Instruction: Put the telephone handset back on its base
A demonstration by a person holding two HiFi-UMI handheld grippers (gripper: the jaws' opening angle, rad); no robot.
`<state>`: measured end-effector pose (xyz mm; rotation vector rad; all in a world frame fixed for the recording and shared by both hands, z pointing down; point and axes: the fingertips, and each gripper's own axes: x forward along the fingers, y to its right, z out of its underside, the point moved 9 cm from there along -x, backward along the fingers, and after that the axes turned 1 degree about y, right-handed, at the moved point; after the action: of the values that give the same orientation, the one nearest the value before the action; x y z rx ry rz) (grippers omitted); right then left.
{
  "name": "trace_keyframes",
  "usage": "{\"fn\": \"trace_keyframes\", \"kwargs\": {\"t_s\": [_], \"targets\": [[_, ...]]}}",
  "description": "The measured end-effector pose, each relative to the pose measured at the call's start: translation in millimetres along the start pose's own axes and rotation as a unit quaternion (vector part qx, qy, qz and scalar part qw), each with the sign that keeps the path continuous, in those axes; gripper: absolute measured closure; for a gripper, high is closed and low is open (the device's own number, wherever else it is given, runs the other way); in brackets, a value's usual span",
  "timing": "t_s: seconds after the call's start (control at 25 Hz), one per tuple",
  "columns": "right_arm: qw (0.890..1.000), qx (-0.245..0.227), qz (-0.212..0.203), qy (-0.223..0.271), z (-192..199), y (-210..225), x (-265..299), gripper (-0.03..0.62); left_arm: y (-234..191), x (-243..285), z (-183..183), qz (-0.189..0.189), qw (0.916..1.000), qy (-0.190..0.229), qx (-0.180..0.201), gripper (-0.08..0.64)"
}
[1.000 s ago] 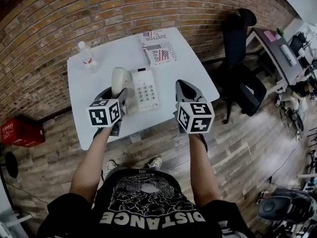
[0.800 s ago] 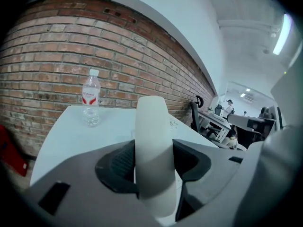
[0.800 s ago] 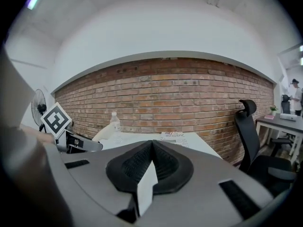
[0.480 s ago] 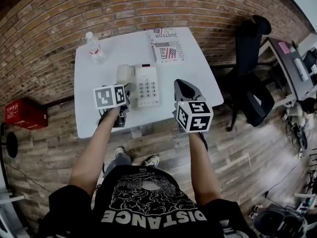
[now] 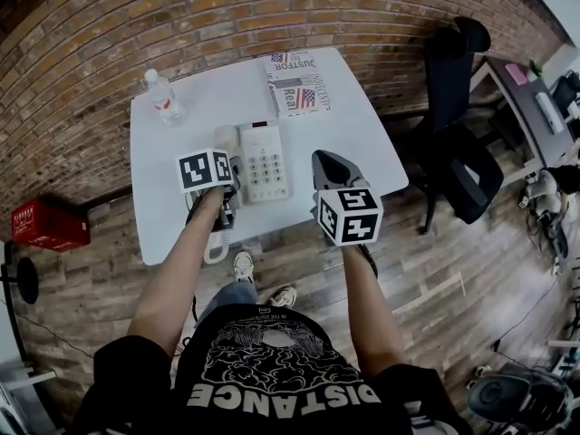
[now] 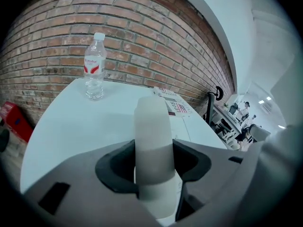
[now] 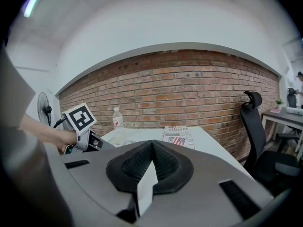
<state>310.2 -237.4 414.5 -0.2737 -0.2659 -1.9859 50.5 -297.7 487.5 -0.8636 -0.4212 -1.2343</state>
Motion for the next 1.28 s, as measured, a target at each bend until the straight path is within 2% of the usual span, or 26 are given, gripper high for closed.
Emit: {"fn": "trace_keyframes", "kwargs": {"t_s": [0.56, 0.96, 1.12, 1.28], "targets": [[1.000, -0.002, 0.002, -0.012, 1.1, 5.9, 13.4, 0.594, 1.3, 25.7, -4.1, -0.030, 0.9991, -0.028, -0.013, 0.342], [1.000, 0.004, 0.006, -0.014, 4.8, 9.4, 13.8, 0.594, 4.2, 35.8, -7.1, -0.064, 0.9967, -0.051, 0.000, 0.341], [1.000, 0.006, 0.008, -0.015, 5.6, 9.5, 13.8, 0.594, 5.0, 35.3, -7.3, -0.059, 0.9968, -0.053, 0.007, 0.334], [1.000, 0.008, 0.008, -0.015, 6.5, 6.6, 14.4, 0.594, 5.1, 34.8, -8.0, -0.034, 0.9978, -0.056, 0.009, 0.314]]}}
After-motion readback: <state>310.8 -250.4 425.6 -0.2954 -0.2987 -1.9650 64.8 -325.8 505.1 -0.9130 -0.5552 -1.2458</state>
